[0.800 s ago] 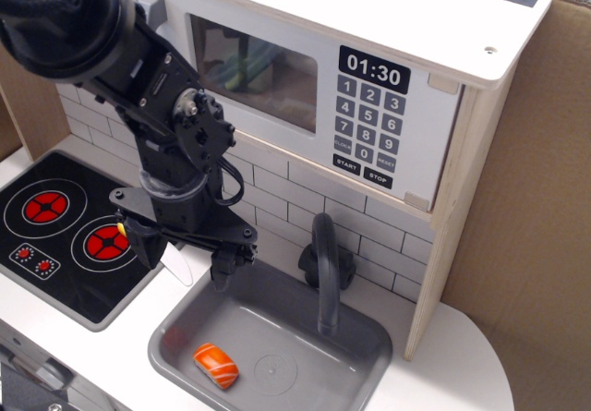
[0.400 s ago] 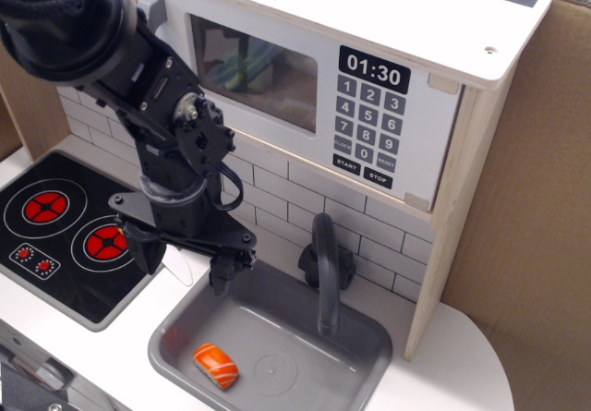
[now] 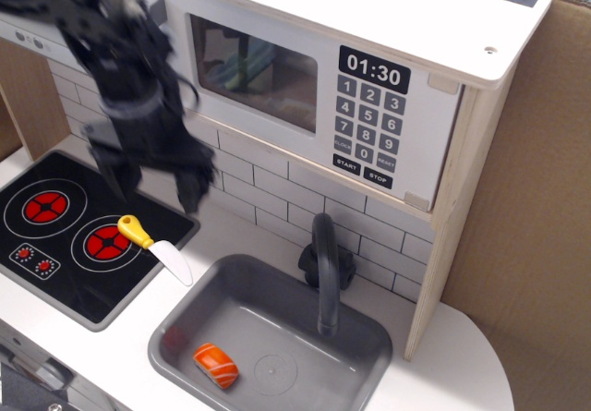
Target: Open microwave
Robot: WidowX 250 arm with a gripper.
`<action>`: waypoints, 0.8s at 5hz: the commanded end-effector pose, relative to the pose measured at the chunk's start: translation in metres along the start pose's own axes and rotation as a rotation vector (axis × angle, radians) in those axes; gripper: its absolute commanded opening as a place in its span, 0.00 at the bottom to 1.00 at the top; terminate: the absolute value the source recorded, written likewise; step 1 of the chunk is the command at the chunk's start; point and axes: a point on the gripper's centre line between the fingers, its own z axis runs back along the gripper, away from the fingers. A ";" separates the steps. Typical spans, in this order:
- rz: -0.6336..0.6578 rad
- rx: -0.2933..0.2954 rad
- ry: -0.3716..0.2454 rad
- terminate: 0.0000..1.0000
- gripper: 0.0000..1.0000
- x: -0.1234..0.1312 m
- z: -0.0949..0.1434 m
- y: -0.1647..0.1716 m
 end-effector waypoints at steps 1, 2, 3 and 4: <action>0.032 0.013 -0.081 0.00 1.00 0.041 0.049 0.042; 0.032 0.049 -0.143 0.00 1.00 0.053 0.059 0.050; -0.029 0.034 -0.157 0.00 1.00 0.064 0.058 0.047; -0.090 -0.026 -0.200 0.00 1.00 0.069 0.058 0.040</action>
